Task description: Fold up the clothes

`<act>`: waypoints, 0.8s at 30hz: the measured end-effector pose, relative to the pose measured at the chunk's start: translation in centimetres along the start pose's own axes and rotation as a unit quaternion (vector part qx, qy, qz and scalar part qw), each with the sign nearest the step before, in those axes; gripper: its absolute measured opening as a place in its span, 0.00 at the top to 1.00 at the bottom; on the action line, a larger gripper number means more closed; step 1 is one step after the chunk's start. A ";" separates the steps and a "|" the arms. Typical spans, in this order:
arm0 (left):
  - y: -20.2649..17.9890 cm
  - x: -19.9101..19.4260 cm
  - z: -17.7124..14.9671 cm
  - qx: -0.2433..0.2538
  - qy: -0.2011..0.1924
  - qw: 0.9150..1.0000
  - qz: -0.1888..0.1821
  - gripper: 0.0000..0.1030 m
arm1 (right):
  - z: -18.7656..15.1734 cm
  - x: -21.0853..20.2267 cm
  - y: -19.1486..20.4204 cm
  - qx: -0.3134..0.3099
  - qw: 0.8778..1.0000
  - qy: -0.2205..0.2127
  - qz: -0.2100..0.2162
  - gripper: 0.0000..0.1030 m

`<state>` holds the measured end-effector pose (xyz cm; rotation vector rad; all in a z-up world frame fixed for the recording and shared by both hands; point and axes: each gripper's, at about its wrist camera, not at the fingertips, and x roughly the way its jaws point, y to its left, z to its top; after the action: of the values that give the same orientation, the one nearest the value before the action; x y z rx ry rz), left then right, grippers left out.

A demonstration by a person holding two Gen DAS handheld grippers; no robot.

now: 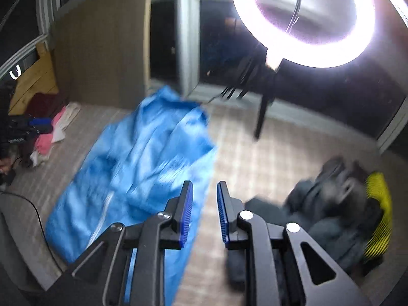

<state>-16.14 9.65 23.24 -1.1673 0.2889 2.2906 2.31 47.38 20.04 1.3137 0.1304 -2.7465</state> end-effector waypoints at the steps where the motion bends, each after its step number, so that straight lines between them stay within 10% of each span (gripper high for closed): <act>1: -0.1 0.5 0.8 0.011 -0.004 1.000 0.008 0.59 | 0.8 0.3 -0.4 -0.002 1.000 -0.002 0.000 0.81; 9: -1.3 10.1 6.5 0.044 0.026 0.999 -0.015 0.54 | 5.1 9.1 -0.6 -0.031 0.998 0.037 0.035 0.62; 24: -0.2 23.5 7.1 0.059 0.128 0.989 -0.041 0.54 | 9.5 24.7 -0.3 -0.049 0.984 0.114 0.132 0.61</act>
<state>-32.03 21.58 8.74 -1.3856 0.4570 2.0243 -20.43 45.36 6.76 1.4944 0.0990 -2.3388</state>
